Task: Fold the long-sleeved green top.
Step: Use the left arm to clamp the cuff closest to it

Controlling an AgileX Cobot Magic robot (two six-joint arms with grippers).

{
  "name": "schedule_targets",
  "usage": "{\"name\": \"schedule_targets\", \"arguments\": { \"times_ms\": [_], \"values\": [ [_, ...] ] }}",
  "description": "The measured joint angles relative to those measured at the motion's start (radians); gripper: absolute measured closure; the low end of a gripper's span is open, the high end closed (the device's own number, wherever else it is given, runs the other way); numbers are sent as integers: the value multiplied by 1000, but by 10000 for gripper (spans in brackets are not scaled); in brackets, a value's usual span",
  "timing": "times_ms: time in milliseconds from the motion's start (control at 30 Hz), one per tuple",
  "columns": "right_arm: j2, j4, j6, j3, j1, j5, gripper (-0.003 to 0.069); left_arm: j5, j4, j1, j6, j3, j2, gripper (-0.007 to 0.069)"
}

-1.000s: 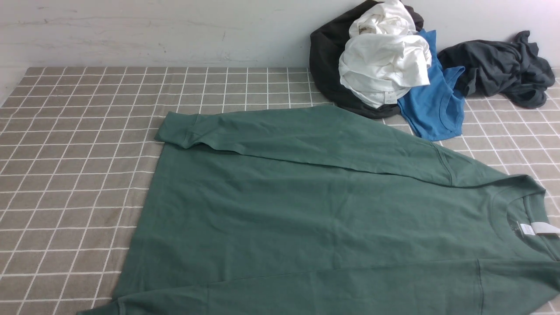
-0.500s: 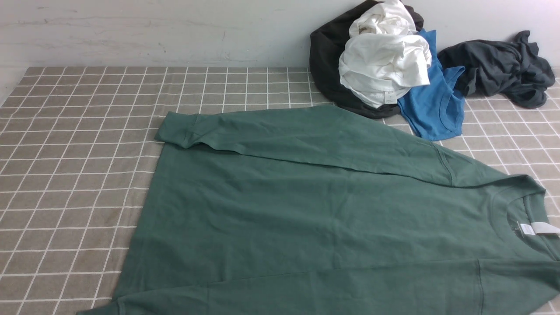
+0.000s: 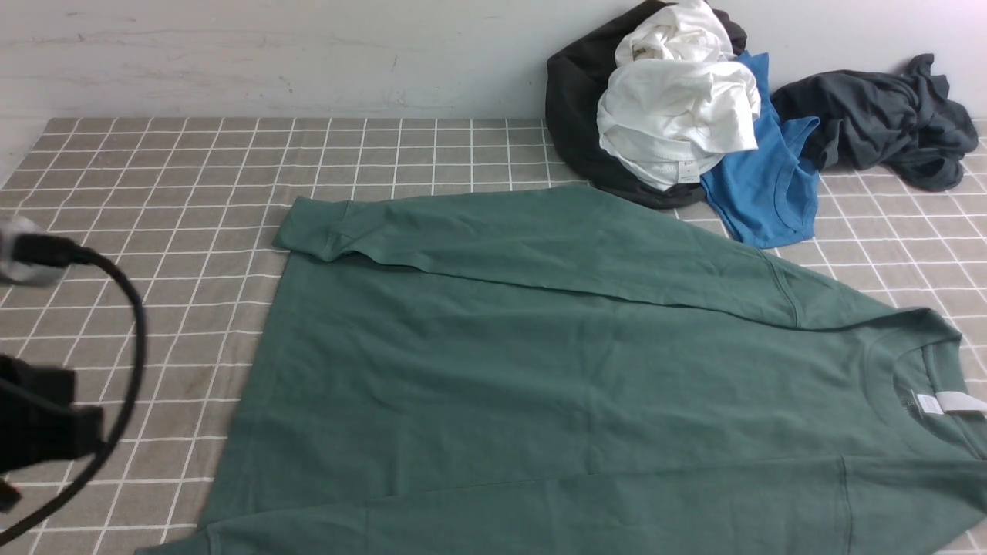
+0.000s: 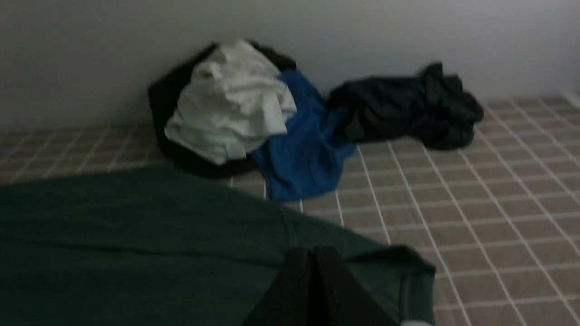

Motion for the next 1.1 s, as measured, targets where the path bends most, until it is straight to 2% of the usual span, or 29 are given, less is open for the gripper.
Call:
{"name": "schedule_targets", "arguments": {
  "times_ms": [67,133,267,300,333,367,500,567,633,833,867,967,1100],
  "values": [
    [107,22,-46,0,37,127,671,93,-20,0,1,-1,126,596],
    [183,48,-105,0,95,169,671,126,-26,0,1,-1,216,536],
    [277,75,-244,0,235,116,671,97,-22,0,-1,-2,389,354],
    [282,76,-260,0,248,107,671,92,-21,0,-2,-2,396,335],
    [303,76,-290,-1,295,73,671,61,-20,2,-11,-6,452,267],
    [314,76,-302,-1,318,48,671,47,-20,1,-15,-9,486,236],
    [333,77,-317,-2,365,19,671,16,-9,3,-24,-9,600,199],
    [337,77,-318,-2,371,15,671,-14,13,3,-49,-9,651,214],
    [338,77,-318,-2,374,12,671,-47,27,3,-84,-9,700,270],
    [338,77,-318,-2,375,9,671,-79,27,-5,-96,-11,724,558],
    [338,77,-318,-2,375,9,671,-79,27,-5,-96,-14,723,584],
    [338,77,-318,-2,375,9,671,-51,27,-8,-94,-32,687,624],
    [338,77,-318,-2,375,9,671,-7,29,-32,-89,-80,597,632]
  ]
}}
